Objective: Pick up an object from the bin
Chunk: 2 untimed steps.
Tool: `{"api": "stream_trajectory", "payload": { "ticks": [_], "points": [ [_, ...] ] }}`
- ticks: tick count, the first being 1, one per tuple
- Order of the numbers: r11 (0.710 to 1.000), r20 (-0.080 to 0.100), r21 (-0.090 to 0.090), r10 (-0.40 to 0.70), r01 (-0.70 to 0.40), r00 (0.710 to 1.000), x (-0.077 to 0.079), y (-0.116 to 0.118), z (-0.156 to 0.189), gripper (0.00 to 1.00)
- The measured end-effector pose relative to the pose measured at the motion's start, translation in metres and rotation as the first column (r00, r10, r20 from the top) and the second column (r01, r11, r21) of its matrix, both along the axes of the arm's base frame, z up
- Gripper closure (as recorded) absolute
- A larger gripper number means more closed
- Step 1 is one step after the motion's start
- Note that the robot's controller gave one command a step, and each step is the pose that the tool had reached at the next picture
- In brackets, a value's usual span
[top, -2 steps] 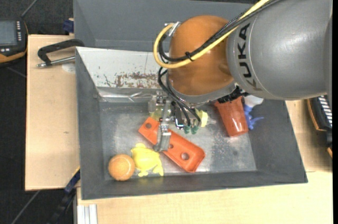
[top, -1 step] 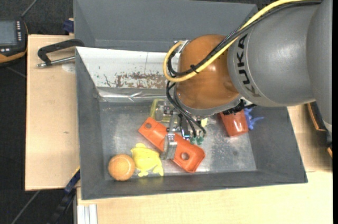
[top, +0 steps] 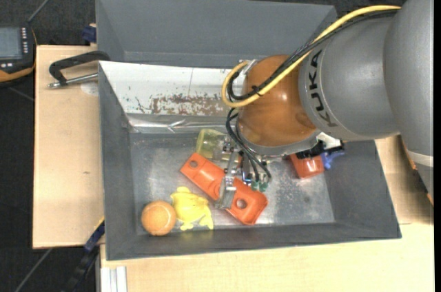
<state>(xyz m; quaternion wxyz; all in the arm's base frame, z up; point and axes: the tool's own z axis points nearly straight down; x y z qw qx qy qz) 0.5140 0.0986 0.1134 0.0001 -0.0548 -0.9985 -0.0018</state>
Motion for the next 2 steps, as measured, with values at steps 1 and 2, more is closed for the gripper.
{"api": "stream_trajectory", "payload": {
  "ticks": [1, 2],
  "points": [
    [0.998, 0.002, 0.0, -0.065, 0.065, 0.998, -0.015, -0.009, -0.038, 0.0],
    [0.992, 0.003, 0.002, -0.128, 0.128, 0.992, -0.002, -0.039, -0.039, 1.0]
  ]
}}
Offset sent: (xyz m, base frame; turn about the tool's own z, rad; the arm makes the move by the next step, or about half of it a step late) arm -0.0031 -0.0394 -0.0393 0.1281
